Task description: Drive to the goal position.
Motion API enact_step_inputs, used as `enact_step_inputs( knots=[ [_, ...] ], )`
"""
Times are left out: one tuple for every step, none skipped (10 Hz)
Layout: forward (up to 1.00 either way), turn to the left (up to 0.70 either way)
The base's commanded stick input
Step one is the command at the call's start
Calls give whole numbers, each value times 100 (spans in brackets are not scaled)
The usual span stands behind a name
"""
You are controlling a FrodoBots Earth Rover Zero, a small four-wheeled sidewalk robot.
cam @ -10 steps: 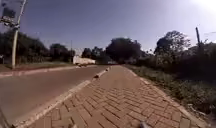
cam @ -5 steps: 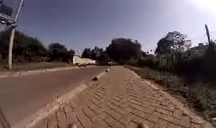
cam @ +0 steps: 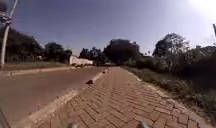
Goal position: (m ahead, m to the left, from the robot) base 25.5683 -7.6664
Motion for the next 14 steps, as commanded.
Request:
enact_step_inputs(
  knots=[
    [100, 0],
    [100, 0],
    [100, 0],
    [100, 0],
    [100, 0],
    [100, 0],
    [100, 0],
    [100, -4],
    [100, -23],
    [100, -38],
    [100, -23],
    [100, -1],
    [100, 0],
    [100, 0]
  ],
)
